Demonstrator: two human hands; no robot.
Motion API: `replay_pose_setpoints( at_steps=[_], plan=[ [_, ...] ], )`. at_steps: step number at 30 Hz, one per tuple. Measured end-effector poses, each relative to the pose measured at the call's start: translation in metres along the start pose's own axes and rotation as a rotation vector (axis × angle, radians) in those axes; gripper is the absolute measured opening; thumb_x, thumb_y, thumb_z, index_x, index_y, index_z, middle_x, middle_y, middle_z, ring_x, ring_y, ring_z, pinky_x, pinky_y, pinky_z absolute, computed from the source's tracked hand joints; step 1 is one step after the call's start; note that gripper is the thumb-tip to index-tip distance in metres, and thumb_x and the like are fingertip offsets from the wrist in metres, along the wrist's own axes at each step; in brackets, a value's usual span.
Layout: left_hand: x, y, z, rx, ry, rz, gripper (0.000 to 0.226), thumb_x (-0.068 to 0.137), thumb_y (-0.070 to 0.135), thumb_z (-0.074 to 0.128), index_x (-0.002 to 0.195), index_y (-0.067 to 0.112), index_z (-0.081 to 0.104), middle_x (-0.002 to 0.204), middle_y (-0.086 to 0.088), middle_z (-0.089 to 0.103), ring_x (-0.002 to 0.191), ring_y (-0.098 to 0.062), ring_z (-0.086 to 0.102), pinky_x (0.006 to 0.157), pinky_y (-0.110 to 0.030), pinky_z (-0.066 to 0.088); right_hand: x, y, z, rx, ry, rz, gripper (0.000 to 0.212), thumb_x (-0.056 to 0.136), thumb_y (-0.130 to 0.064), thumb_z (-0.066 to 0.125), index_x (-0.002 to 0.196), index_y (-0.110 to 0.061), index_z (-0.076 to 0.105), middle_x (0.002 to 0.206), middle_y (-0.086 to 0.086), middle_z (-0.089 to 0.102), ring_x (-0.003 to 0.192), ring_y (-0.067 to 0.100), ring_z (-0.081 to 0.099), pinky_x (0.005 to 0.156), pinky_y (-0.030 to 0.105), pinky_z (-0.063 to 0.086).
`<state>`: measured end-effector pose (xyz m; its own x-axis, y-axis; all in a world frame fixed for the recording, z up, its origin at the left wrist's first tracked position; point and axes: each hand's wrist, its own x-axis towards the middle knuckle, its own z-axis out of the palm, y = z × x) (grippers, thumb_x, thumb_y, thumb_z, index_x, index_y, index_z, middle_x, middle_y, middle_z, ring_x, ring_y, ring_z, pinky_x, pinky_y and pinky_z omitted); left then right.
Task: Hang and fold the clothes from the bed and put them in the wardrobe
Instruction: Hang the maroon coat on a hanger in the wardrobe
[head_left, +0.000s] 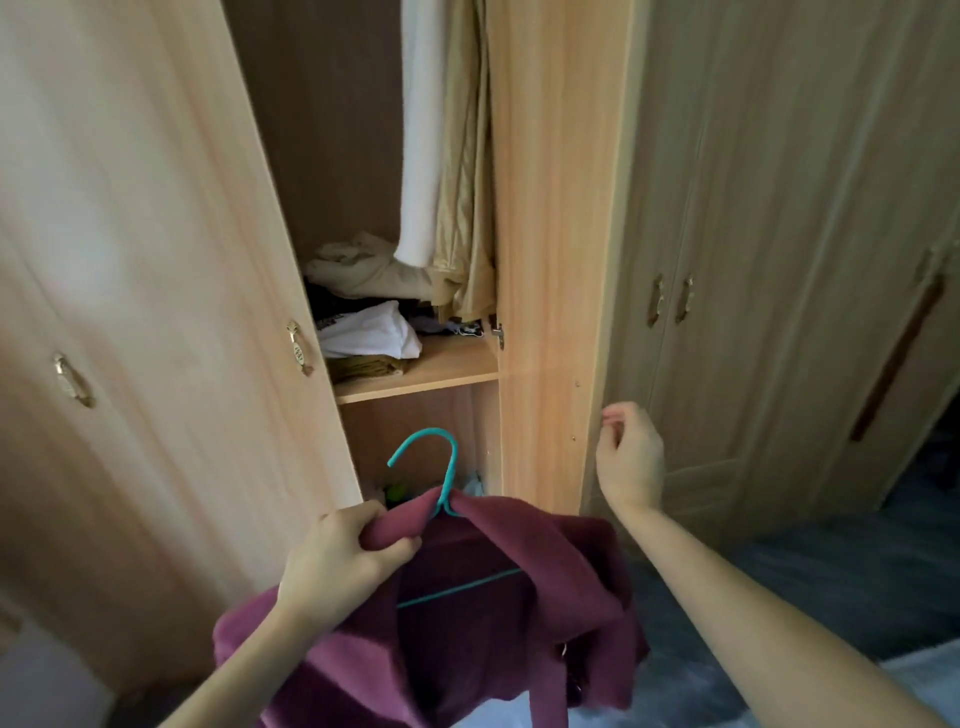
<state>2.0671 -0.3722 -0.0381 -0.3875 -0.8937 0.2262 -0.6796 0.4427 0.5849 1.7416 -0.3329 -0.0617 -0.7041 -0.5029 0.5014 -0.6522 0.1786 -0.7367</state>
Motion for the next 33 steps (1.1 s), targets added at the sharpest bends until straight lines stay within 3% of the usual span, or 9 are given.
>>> replay_pose_setpoints(
  at_steps=[2, 5, 8, 10, 13, 16, 19, 26, 33],
  plan=[
    [-0.003, -0.018, -0.013, -0.04, -0.007, -0.024, 0.03, 0.067, 0.058, 0.068, 0.069, 0.029, 0.06, 0.062, 0.012, 0.062, 0.062, -0.003, 0.057, 0.059, -0.033, 0.046, -0.031, -0.024, 0.003, 0.016, -0.144, -0.163, 0.014, 0.093, -0.011, 0.054, 0.102, -0.02, 0.061, 0.098, -0.009, 0.062, 0.088, 0.005, 0.058, 0.079, 0.022, 0.048],
    [-0.009, -0.047, -0.032, -0.102, -0.024, -0.093, 0.026, 0.065, 0.06, 0.065, 0.073, 0.036, 0.06, 0.063, 0.016, 0.062, 0.064, -0.005, 0.058, 0.062, -0.033, 0.045, -0.066, -0.069, 0.03, -0.033, -0.603, -0.272, 0.025, 0.096, -0.012, 0.045, 0.102, -0.029, 0.063, 0.104, -0.017, 0.059, 0.1, 0.001, 0.055, 0.088, 0.022, 0.043],
    [-0.018, -0.083, -0.055, -0.139, 0.001, -0.16, 0.024, 0.067, 0.058, 0.067, 0.075, 0.036, 0.06, 0.064, 0.017, 0.062, 0.064, -0.005, 0.058, 0.064, -0.033, 0.046, -0.091, -0.117, 0.058, 0.04, -0.927, -0.11, 0.038, 0.082, -0.008, 0.038, 0.083, -0.031, 0.068, 0.092, -0.012, 0.066, 0.096, 0.012, 0.06, 0.091, 0.037, 0.045],
    [-0.028, -0.109, -0.073, -0.122, 0.056, -0.208, 0.028, 0.071, 0.058, 0.068, 0.074, 0.032, 0.06, 0.064, 0.017, 0.062, 0.064, -0.004, 0.058, 0.063, -0.031, 0.046, -0.105, -0.144, 0.075, 0.13, -1.099, -0.056, 0.04, 0.066, -0.015, 0.038, 0.086, -0.028, 0.069, 0.084, -0.003, 0.069, 0.089, 0.021, 0.064, 0.087, 0.042, 0.048],
    [-0.044, -0.14, -0.097, -0.064, 0.141, -0.269, 0.034, 0.074, 0.059, 0.067, 0.071, 0.027, 0.057, 0.065, 0.013, 0.061, 0.065, -0.003, 0.057, 0.058, -0.029, 0.043, -0.123, -0.178, 0.098, 0.043, -1.265, -0.215, 0.032, 0.072, -0.021, 0.045, 0.092, -0.037, 0.065, 0.085, -0.009, 0.068, 0.081, 0.012, 0.065, 0.073, 0.033, 0.052],
    [-0.06, -0.165, -0.118, -0.01, 0.205, -0.312, 0.038, 0.073, 0.063, 0.066, 0.072, 0.027, 0.052, 0.067, 0.013, 0.061, 0.067, -0.002, 0.056, 0.056, -0.028, 0.041, -0.143, -0.208, 0.123, -0.023, -1.277, -0.419, 0.012, 0.085, -0.03, 0.058, 0.084, -0.042, 0.06, 0.086, -0.013, 0.066, 0.076, 0.004, 0.064, 0.063, 0.023, 0.054],
    [-0.07, -0.187, -0.135, 0.008, 0.218, -0.322, 0.04, 0.073, 0.064, 0.066, 0.072, 0.029, 0.047, 0.068, 0.012, 0.059, 0.066, -0.003, 0.054, 0.055, -0.028, 0.04, -0.158, -0.229, 0.147, -0.003, -1.289, -0.496, 0.004, 0.084, -0.042, 0.066, 0.083, -0.041, 0.063, 0.086, -0.015, 0.067, 0.077, 0.0, 0.065, 0.066, 0.02, 0.053],
    [-0.061, -0.215, -0.159, 0.125, 0.208, -0.298, 0.044, 0.076, 0.066, 0.063, 0.072, 0.032, 0.035, 0.067, 0.013, 0.055, 0.063, -0.005, 0.05, 0.052, -0.027, 0.033, -0.177, -0.259, 0.187, -0.013, -1.219, -0.588, 0.037, 0.084, -0.059, 0.056, 0.118, -0.044, 0.055, 0.109, -0.021, 0.066, 0.1, -0.002, 0.062, 0.085, 0.028, 0.053],
    [0.015, -0.216, -0.159, 0.134, 0.123, -0.146, 0.035, 0.078, 0.058, 0.065, 0.082, 0.031, 0.043, 0.075, 0.014, 0.057, 0.072, -0.01, 0.053, 0.056, -0.029, 0.038, -0.135, -0.25, 0.202, -0.155, -1.039, -0.637, 0.033, 0.084, -0.064, 0.05, 0.101, -0.036, 0.05, 0.097, -0.016, 0.063, 0.089, 0.01, 0.064, 0.074, 0.037, 0.054]
  ],
)
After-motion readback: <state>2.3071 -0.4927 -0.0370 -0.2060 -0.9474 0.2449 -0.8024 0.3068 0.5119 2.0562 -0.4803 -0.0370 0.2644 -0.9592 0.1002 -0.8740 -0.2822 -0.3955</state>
